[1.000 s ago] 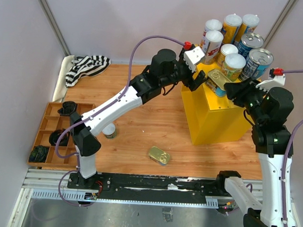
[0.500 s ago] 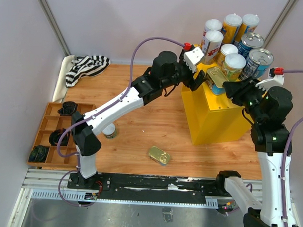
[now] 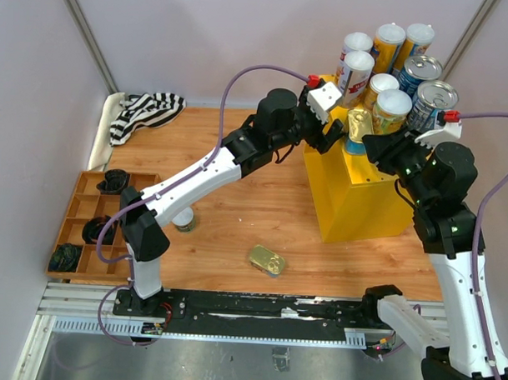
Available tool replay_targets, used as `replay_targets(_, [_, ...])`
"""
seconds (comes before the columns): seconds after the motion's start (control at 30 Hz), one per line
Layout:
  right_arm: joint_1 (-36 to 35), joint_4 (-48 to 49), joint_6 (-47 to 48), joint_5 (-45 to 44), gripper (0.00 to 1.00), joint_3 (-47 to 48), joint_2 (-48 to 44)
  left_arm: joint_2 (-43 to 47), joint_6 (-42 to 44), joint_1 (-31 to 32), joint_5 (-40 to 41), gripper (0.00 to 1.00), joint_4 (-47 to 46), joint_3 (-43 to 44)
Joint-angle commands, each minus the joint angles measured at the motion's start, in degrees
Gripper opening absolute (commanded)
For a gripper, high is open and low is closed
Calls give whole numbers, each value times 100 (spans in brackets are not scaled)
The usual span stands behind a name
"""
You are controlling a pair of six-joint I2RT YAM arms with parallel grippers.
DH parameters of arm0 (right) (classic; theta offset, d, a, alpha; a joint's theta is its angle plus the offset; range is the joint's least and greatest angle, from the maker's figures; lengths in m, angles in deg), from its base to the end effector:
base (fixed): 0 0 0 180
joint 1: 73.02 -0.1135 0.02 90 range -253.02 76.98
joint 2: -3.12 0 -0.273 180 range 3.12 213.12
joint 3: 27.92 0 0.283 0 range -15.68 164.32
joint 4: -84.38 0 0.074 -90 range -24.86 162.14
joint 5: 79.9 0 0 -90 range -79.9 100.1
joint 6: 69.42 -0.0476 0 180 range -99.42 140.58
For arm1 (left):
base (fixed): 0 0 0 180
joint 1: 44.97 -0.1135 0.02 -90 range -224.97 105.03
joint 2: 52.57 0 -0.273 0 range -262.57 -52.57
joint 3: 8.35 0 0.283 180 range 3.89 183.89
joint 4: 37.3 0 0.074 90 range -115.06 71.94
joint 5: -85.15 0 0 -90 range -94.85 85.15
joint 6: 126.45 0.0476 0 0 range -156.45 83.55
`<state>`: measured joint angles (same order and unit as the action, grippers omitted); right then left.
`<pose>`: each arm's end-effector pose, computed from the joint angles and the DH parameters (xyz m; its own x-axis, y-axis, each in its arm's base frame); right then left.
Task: Place and organize the canned foods onto the counter
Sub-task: Place the canned food on the counter.
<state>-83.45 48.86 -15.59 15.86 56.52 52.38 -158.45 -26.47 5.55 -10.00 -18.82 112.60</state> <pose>0.1904 0.0399 0.4827 -0.1693 0.5659 -0.8069 -0.2216 0.7759 0.5907 0.3077 -0.3803 0.4424 0.1059 0.1430 -0.9840 0.8198 0.5476 0.1677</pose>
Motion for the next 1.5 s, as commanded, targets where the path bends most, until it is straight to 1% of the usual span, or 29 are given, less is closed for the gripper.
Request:
replay_targets(0.0, [-165, 12, 72, -304, 34, 32, 120, 202, -10, 2, 119, 77, -201, -1])
replay_targets(0.3, [-161, 97, 244, -567, 36, 155, 354, 144, -35, -33, 179, 76, -215, 31])
replay_targets(0.53, [-165, 131, 351, -587, 38, 306, 514, 94, -55, -42, 129, 76, -184, 122])
replay_targets(0.6, [-167, 88, 398, -528, 41, 368, 495, 99, -61, -42, 112, 76, -164, 125])
replay_targets(0.7, [-166, -12, 509, -559, 51, 396, 370, 133, -74, -42, 85, 76, -156, 87])
replay_targets(0.83, [-167, -105, 636, -554, 58, 464, 147, 164, -134, -42, 48, 76, -157, 23])
replay_targets(1.0, [-165, 49, 816, -235, 66, 523, -5, 188, -170, -42, 58, 76, -149, -54])
replay_targets(1.03, [-169, 69, 849, -156, 66, 530, -19, 195, -179, -42, 65, 76, -135, -66])
replay_targets(1.07, [-161, 61, 892, -71, 63, 564, -21, 204, -192, -42, 67, 76, -134, -68])
replay_targets(1.1, [-165, 22, 937, 30, 57, 603, -1, 215, -203, -42, 73, 76, -132, -79])
replay_targets(1.17, [-182, -145, 1031, 190, 38, 727, 58, 232, -207, -42, 96, 76, -130, -92])
replay_targets(1.2, [-198, -220, 1083, 212, 31, 755, 73, 235, -220, -42, 97, 76, -125, -95])
replay_targets(1.23, [-243, -318, 1145, 216, 27, 778, 75, 249, -224, -42, 101, 76, -136, -107])
replay_targets(1.3, [-337, -517, 1277, 201, 23, 796, 25, 259, -239, -42, 109, 76, -128, -120])
replay_targets(1.47, [-623, -916, 1586, 235, 21, 840, 23, 254, -236, -38, 142, 76, -119, -108])
